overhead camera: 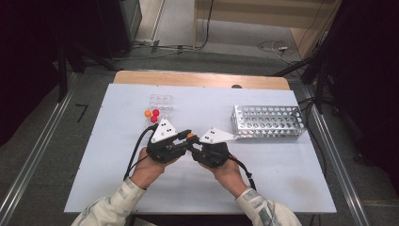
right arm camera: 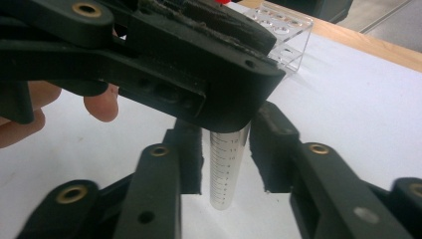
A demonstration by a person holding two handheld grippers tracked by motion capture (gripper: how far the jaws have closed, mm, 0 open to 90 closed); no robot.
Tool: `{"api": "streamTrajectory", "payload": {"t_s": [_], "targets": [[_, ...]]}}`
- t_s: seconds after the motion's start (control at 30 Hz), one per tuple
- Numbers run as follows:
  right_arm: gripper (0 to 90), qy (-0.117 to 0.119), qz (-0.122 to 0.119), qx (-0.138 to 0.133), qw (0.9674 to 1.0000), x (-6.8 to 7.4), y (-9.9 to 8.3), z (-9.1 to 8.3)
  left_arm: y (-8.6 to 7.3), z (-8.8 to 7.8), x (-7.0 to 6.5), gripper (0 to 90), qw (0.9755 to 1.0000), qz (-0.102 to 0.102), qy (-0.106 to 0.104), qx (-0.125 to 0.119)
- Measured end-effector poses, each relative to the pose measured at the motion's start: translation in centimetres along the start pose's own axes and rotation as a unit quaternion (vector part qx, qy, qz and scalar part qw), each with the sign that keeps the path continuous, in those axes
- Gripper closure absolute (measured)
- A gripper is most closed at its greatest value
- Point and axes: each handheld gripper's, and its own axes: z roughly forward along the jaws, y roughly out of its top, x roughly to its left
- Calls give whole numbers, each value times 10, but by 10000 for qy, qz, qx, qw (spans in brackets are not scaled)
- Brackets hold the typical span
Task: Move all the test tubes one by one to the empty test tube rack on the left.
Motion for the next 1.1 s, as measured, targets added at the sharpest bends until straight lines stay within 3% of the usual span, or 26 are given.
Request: {"api": "streamTrajectory", "payload": {"t_s": [0.2,0.33,0.7,1.1], "targets": [[355,-14,31,95,9999,-1,0,2,0,-2,2,700,10000,-14,-4,-1],[266,-22,53,131,9999,-3,0,2,2,-6,5,699,10000,-48,38,-54],[220,-25,145,168,9998,-11,-4,-4,3,-19,22,698,9993,-287,177,-150],[220,-195,256,221,9992,-27,-12,-17,8,-42,43,699,9976,-509,387,-267]]}}
